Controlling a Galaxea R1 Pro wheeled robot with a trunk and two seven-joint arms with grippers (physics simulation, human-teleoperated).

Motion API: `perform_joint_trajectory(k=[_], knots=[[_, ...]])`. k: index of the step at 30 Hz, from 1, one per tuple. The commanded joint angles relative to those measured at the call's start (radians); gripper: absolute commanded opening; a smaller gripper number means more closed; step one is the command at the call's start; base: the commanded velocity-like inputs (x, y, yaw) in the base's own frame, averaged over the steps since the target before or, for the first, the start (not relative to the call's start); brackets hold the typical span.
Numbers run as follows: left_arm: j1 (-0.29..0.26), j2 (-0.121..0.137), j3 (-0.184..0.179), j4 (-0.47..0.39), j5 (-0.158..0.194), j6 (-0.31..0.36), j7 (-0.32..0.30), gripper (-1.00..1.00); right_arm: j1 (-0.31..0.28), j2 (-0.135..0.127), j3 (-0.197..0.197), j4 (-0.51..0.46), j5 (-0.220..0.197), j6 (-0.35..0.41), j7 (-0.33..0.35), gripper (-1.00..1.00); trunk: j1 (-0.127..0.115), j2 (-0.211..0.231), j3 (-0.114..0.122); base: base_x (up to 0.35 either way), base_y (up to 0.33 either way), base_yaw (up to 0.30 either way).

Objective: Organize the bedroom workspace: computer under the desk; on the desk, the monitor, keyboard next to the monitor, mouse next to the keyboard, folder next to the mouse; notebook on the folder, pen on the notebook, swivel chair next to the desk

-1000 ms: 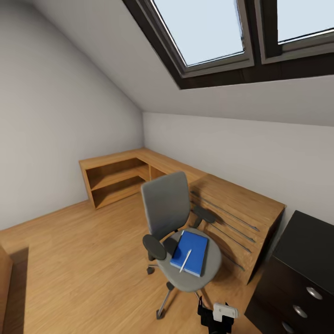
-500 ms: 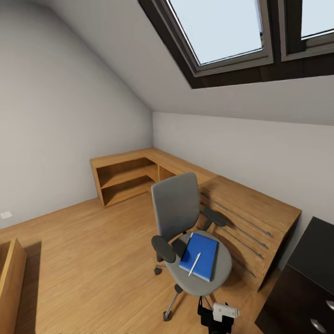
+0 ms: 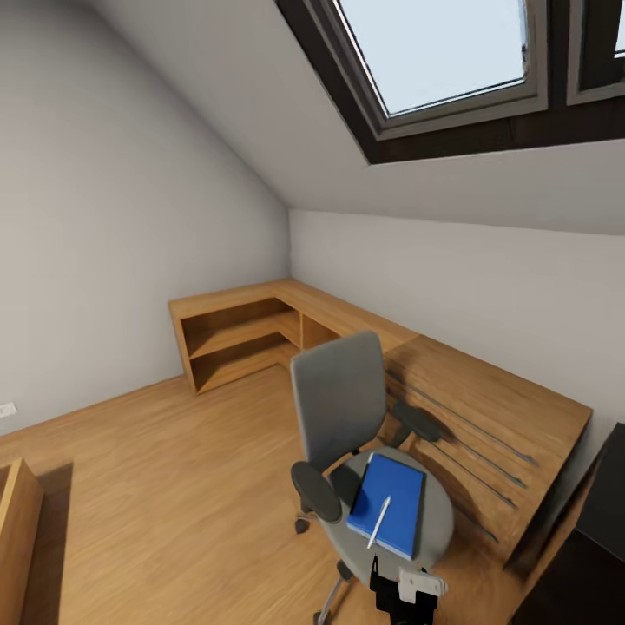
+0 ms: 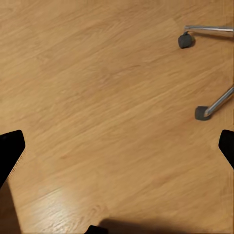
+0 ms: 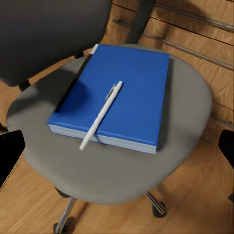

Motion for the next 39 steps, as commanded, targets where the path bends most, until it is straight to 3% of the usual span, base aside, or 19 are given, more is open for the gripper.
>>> perform_joint_trajectory(k=[1, 10, 15, 24, 27, 30, 34, 36, 37, 38, 39], knots=[[-0.002, 0.001, -0.008, 0.0, 0.011, -0.006, 0.005, 1.0, -0.001, 0.0, -0.002, 0.002, 0.008, -0.003, -0.007, 1.0, 0.001, -0.001, -0.001, 0.32, 0.166, 0.0], [-0.002, 0.004, -0.006, -0.004, 0.011, -0.007, 0.011, 1.0, -0.001, 0.0, -0.003, 0.001, 0.009, -0.004, -0.006, 1.0, 0.001, -0.001, -0.001, 0.2, 0.08, 0.0], [-0.002, 0.008, 0.043, -0.007, 0.011, -0.007, 0.008, 1.0, -0.001, 0.0, -0.004, 0.001, 0.009, -0.004, -0.006, 1.0, 0.001, -0.001, -0.001, 0.041, 0.021, 0.0], [-0.002, 0.006, 0.057, -0.008, 0.007, -0.006, 0.007, 1.0, -0.001, 0.0, -0.003, -0.002, 0.008, -0.003, -0.007, 1.0, 0.001, -0.001, -0.001, 0.144, 0.061, 0.0], [-0.001, 0.005, 0.059, -0.046, 0.006, -0.014, 0.01, 1.0, -0.001, 0.0, -0.003, -0.005, 0.007, -0.002, -0.01, 1.0, 0.001, -0.001, -0.001, 0.024, 0.008, 0.0], [-0.001, 0.011, 0.065, -0.112, 0.01, -0.027, 0.011, 1.0, -0.001, -0.015, -0.005, -0.008, 0.006, -0.001, -0.012, 1.0, 0.001, -0.001, -0.001, 0.007, 0.002, 0.0], [-0.002, 0.038, 0.082, -0.181, 0.017, -0.028, 0.008, 1.0, -0.002, -0.064, -0.009, -0.018, 0.001, 0.022, -0.011, 1.0, 0.016, -0.029, -0.014, 0.002, 0.001, 0.0], [-0.002, 0.046, 0.108, -0.215, 0.018, -0.02, 0.007, 1.0, -0.003, -0.085, -0.011, -0.064, -0.001, 0.083, -0.013, 1.0, 0.024, -0.043, -0.02, 0.0, 0.0, 0.0], [-0.002, 0.056, 0.197, -0.3, 0.017, 0.057, 0.006, 1.0, -0.004, -0.105, -0.018, -0.187, -0.017, 0.235, -0.011, 1.0, 0.028, -0.05, -0.023, 0.0, 0.0, 0.0], [-0.002, 0.059, 0.22, -0.323, 0.017, 0.087, 0.005, 1.0, -0.004, -0.108, -0.02, -0.215, -0.025, 0.274, -0.011, 1.0, 0.031, -0.057, -0.026, 0.0, 0.0, 0.0], [-0.002, 0.065, 0.271, -0.377, 0.017, 0.16, 0.003, 1.0, -0.004, -0.112, -0.024, -0.273, -0.045, 0.361, -0.011, 1.0, 0.035, -0.064, -0.03, 0.0, 0.0, 0.0]])
